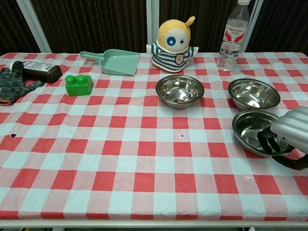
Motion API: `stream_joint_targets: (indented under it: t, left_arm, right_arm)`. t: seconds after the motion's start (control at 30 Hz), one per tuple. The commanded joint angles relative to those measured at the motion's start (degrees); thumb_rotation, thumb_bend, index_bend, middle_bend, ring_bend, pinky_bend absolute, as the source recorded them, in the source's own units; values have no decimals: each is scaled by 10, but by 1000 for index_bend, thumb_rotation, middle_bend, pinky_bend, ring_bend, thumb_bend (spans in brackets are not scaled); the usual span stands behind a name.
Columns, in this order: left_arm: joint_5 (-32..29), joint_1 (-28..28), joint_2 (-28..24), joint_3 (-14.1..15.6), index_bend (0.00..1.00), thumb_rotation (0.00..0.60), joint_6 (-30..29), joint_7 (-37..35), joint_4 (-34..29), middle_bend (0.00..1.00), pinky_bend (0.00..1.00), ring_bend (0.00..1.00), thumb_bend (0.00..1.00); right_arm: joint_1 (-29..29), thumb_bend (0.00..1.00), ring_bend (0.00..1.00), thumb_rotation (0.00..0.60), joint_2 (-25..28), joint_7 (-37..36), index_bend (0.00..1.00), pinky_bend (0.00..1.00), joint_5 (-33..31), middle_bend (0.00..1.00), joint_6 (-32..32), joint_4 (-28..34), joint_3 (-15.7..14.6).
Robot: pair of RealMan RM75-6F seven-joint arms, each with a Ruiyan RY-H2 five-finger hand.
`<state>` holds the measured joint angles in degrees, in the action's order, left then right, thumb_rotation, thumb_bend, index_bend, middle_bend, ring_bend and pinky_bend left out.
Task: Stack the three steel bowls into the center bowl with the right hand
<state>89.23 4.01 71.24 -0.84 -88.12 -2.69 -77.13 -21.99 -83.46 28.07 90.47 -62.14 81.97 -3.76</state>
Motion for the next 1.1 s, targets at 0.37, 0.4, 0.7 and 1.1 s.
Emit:
stream_joint_targets:
  t: [0.37, 0.4, 0.7, 1.1]
  left_arm:
    - [-1, 1, -3, -1, 155, 600, 0, -2, -4, 198, 217, 134, 37]
    - [-1, 1, -3, -1, 155, 600, 0, -2, -5, 198, 217, 135, 37]
    - [-1, 2, -5, -3, 155, 600, 0, -2, -8, 199, 217, 135, 37]
    - [-1, 1, -15, -8, 155, 600, -9, -8, -16, 199, 217, 135, 38]
  right_arm:
    - [1, 402, 754, 600, 11, -7, 705, 709, 22, 628, -33, 11, 2]
    - [1, 402, 754, 600, 13, -7, 706, 709, 24, 629, -35, 13, 3]
    - [-4, 402, 754, 600, 31, 7, 722, 709, 36, 641, -54, 43, 14]
    - [-34, 402, 754, 600, 47, 32, 733, 709, 44, 649, -54, 84, 50]
